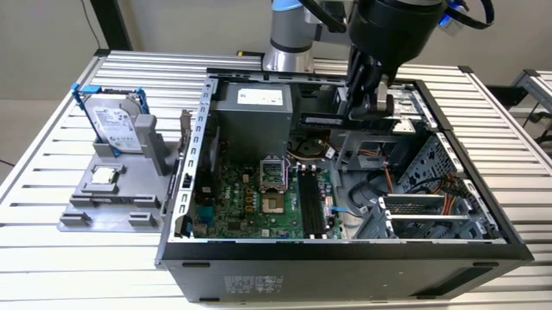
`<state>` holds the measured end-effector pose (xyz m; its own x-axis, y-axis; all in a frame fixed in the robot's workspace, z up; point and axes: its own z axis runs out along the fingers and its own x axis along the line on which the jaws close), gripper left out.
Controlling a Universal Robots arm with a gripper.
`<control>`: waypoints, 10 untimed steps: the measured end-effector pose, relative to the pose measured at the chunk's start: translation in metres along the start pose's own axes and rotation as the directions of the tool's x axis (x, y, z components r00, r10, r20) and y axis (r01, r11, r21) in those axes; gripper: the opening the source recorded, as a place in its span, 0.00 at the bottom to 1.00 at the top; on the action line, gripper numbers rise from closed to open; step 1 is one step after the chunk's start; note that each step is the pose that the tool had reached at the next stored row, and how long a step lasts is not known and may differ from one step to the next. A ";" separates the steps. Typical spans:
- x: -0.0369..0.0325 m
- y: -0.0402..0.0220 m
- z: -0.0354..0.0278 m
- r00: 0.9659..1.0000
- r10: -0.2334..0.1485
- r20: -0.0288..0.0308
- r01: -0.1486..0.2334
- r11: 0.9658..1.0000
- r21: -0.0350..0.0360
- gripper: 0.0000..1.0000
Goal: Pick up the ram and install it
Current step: 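Pick up the ram and move it above insertion slot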
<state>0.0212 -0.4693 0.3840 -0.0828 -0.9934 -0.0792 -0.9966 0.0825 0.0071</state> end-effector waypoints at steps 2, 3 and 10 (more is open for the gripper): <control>-0.0052 0.0004 0.0004 1.000 -0.001 0.000 0.001 1.000 0.000 0.00; -0.0073 0.0006 0.0006 1.000 -0.001 0.000 0.001 1.000 0.000 0.00; -0.0092 0.0008 0.0007 1.000 -0.013 0.000 0.013 1.000 -0.001 0.00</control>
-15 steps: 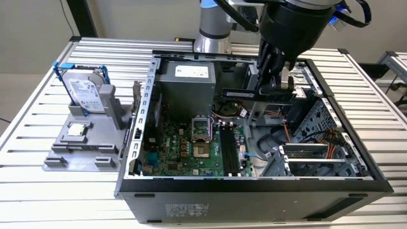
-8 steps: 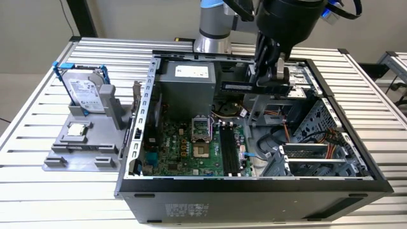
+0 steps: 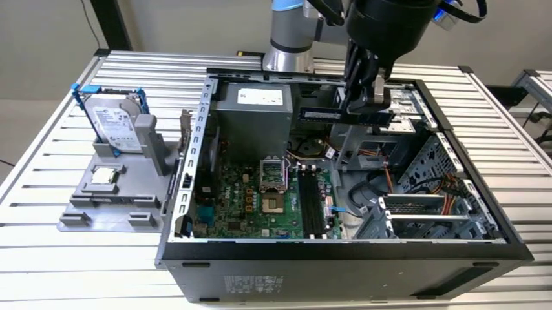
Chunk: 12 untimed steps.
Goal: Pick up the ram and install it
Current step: 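Pick up the ram and move it above insertion slot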
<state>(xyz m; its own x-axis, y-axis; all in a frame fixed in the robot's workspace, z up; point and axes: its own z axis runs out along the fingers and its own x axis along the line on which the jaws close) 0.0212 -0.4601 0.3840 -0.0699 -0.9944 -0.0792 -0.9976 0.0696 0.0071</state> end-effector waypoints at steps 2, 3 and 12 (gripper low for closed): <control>0.0000 0.0000 0.0000 1.000 -0.001 0.000 0.001 1.000 0.000 0.00; 0.0000 0.0000 0.0000 1.000 -0.001 0.000 0.001 1.000 0.000 0.00; 0.0000 0.0000 0.0000 1.000 -0.001 0.000 0.001 1.000 0.000 0.00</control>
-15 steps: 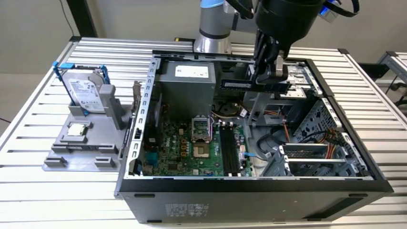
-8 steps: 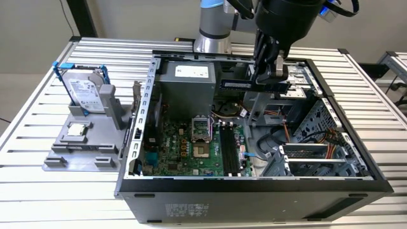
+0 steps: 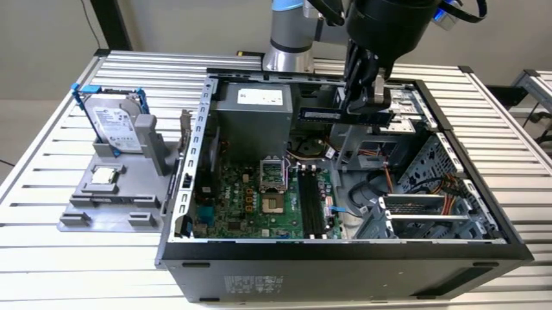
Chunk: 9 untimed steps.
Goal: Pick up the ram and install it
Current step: 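Pick up the ram and move it above insertion slot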
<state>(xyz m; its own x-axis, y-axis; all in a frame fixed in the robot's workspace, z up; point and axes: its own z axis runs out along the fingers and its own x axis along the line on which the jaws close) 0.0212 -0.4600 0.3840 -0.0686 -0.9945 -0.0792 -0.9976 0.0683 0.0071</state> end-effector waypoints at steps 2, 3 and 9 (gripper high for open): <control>0.0000 0.0000 0.0000 1.000 0.001 0.000 -0.001 1.000 0.000 0.00; 0.0000 0.0000 0.0000 1.000 0.005 0.000 -0.005 1.000 0.000 0.00; 0.0002 0.0000 0.0000 0.998 0.066 0.001 -0.066 0.998 0.005 0.00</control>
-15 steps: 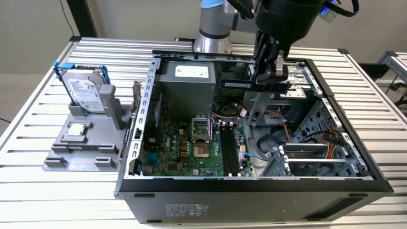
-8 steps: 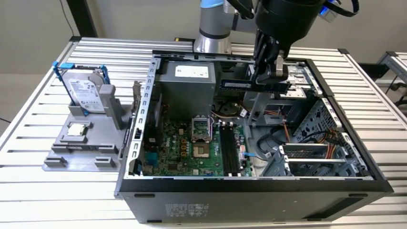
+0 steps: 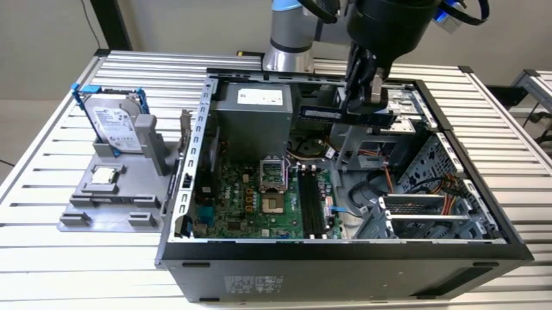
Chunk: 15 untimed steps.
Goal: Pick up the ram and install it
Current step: 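Pick up the ram and move it above insertion slot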
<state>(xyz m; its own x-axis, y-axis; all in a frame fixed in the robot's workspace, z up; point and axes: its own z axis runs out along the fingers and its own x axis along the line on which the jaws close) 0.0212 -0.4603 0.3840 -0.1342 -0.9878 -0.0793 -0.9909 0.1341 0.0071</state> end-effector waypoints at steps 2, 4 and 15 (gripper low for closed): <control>0.0001 0.0000 0.0000 1.000 0.020 0.000 -0.020 1.000 0.002 0.00; 0.0001 0.0000 0.0000 0.999 0.044 0.000 -0.044 0.999 0.004 0.00; 0.0002 0.0000 0.0001 0.982 0.188 0.003 -0.189 0.982 0.015 0.00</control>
<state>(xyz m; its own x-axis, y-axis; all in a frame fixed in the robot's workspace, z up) 0.0212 -0.4604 0.3839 -0.3186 -0.9446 -0.0793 -0.9477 0.3191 0.0071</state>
